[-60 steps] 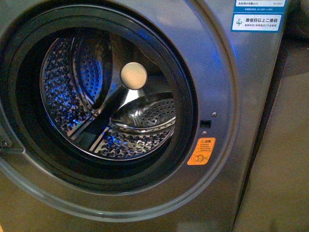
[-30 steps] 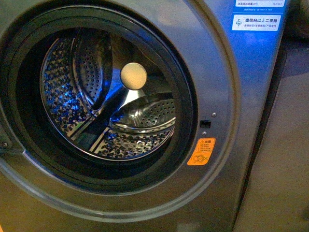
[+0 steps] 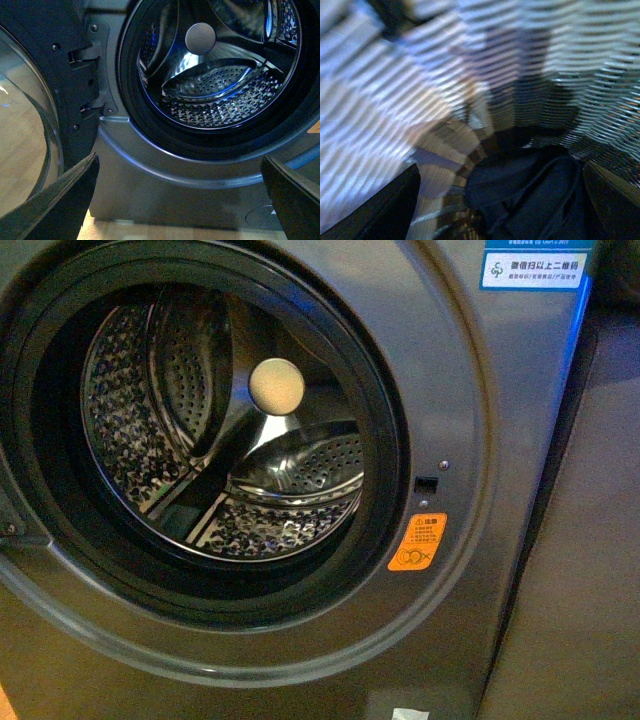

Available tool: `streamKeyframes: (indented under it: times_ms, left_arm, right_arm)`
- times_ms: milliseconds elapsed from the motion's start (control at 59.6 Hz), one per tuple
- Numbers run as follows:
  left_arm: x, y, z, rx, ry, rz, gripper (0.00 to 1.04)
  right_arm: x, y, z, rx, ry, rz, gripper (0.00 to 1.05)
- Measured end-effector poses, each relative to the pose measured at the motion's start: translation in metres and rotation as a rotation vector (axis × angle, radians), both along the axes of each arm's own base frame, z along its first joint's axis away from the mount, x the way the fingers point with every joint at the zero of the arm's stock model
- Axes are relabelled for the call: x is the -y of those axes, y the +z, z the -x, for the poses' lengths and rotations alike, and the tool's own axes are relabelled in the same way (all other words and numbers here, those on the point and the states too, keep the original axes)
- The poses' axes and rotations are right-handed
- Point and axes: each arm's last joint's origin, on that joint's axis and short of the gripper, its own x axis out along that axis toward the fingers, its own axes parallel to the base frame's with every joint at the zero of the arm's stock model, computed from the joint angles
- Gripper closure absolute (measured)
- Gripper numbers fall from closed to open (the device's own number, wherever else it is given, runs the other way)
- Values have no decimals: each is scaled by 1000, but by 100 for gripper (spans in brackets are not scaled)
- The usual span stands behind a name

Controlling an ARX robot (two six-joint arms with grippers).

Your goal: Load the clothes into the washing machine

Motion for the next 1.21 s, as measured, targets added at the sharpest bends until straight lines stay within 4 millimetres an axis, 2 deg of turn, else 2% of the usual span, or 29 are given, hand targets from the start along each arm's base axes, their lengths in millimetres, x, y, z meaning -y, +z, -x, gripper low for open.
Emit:
streamKeyframes:
  times_ms: [151,252,470,671,755,1007,1208]
  left_arm:
    - [0,0,0,0,0,0,7]
    - [0,0,0,0,0,0,7]
    - [0,0,0,0,0,0,7]
    - [0,0,0,0,0,0,7]
    - [0,0,0,0,0,0,7]
    - [0,0,0,0,0,0,7]
    - [0,0,0,0,0,0,7]
  right_arm:
    - [23,-62,-5,-124,-54,-17,7]
    - [31,-102,-1,-199,-87,-52,7]
    - [26,-173,13,-308,-111,-137,7]
    - [26,-222,26,-344,-139,-161,7]
    - [26,-236,32,-346,-145,-180,7]
    - [17,-259,39,-367,-127,-201,7]
    - [10,-271,44,-394,-107,-207,7]
